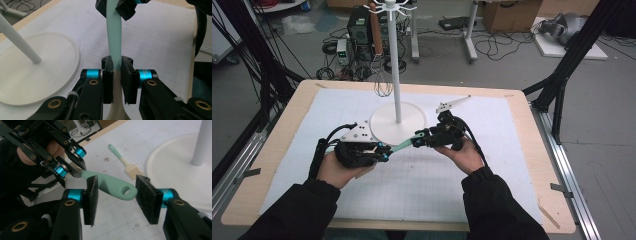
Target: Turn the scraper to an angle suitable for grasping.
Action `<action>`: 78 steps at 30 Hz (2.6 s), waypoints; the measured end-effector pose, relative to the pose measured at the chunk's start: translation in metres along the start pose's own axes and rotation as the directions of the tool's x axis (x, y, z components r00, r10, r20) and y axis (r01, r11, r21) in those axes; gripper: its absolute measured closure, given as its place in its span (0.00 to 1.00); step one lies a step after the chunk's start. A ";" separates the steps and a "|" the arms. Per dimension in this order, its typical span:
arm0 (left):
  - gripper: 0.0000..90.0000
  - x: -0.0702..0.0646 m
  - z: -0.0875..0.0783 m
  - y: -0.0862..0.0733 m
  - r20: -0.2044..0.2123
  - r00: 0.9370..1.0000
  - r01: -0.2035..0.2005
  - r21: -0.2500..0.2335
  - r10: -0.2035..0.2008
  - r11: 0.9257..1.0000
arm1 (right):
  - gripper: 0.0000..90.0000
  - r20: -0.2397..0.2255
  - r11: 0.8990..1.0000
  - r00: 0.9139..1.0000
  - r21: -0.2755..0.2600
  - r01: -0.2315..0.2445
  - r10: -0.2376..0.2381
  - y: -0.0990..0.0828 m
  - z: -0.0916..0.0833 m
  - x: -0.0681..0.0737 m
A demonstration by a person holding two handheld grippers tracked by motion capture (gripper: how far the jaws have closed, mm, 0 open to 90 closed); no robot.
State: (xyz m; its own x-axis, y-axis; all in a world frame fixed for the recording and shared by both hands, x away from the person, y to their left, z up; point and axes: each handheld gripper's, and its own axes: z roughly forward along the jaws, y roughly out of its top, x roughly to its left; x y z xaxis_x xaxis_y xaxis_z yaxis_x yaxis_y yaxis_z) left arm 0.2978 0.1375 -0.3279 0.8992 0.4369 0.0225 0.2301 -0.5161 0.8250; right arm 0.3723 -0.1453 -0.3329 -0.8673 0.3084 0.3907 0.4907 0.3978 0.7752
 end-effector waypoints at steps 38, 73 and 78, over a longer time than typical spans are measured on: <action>0.93 -0.003 0.012 -0.008 0.026 0.999 -0.030 0.022 0.030 0.999 | 0.91 -0.176 1.000 0.984 0.006 -0.021 0.022 0.002 -0.001 0.002; 0.93 0.005 0.020 -0.002 0.145 0.988 0.050 0.005 -0.051 0.999 | 0.76 -0.094 0.980 0.977 -0.069 0.187 -0.193 0.020 -0.001 0.035; 0.93 0.006 0.022 0.000 0.148 0.988 0.052 -0.003 -0.051 0.999 | 0.79 -0.094 0.975 0.972 -0.086 0.206 -0.214 0.021 0.004 0.037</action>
State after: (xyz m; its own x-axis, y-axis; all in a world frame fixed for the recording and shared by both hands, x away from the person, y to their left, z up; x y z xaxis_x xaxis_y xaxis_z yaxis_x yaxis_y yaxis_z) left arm 0.3111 0.1236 -0.3400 0.9315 0.3487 -0.1035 0.2755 -0.4903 0.8269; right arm 0.3507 -0.1222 -0.3035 -0.9562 0.1334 0.2606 0.2921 0.3768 0.8790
